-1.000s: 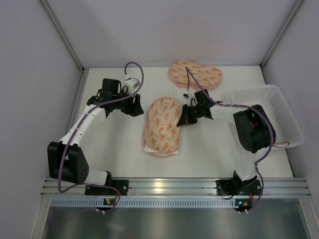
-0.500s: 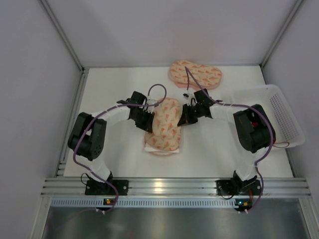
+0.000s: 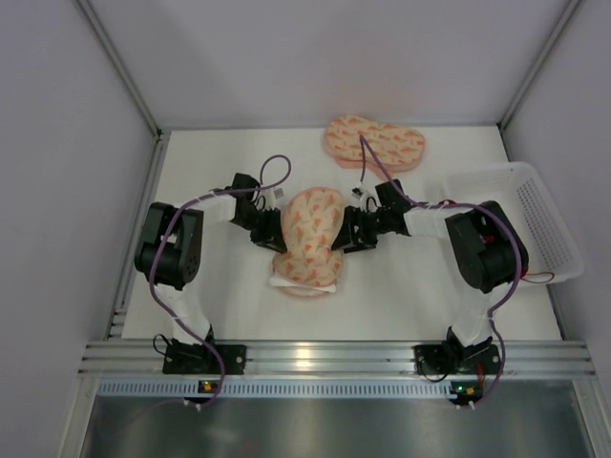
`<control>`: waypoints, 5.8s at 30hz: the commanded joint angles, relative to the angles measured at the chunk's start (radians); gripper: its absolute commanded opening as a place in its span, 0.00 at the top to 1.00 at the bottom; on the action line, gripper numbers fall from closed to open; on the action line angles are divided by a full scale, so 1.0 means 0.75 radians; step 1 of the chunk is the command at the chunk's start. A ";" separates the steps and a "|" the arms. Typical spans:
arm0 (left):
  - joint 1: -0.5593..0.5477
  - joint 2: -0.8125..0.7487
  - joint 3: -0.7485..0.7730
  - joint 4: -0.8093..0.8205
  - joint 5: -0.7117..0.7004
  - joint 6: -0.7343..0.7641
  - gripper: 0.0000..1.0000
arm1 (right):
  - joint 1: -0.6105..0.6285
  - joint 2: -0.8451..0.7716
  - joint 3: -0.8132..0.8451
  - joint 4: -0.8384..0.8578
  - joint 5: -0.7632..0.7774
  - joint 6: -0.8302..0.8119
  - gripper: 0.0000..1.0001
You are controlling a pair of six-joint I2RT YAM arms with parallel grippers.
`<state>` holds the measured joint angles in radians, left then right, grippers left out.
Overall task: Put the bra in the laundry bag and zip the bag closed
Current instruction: Zip the zipper on the laundry bag.
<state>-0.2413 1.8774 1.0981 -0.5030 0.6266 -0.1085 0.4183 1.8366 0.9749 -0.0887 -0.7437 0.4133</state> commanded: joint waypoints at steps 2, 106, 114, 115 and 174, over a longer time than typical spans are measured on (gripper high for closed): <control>0.017 0.107 -0.016 0.016 -0.158 0.026 0.78 | 0.021 0.055 -0.034 0.214 -0.203 0.122 0.38; -1.196 -0.699 -0.513 0.681 -1.374 0.769 0.07 | 0.048 0.114 0.052 -0.013 -0.264 0.228 1.00; -1.194 -0.844 -0.374 0.172 -1.071 0.779 0.09 | 0.048 0.130 0.071 -0.025 -0.260 0.226 1.00; -1.194 -0.844 -0.360 0.139 -1.069 0.799 0.09 | 0.048 0.134 0.075 -0.025 -0.260 0.224 1.00; -1.235 -0.789 -0.542 0.454 -1.022 0.945 0.14 | 0.074 0.214 0.103 -0.025 -0.328 0.236 1.00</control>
<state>-1.1637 1.3231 0.6437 0.0452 -0.2581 0.6811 0.4568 1.9949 1.0035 -0.0780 -0.9890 0.6281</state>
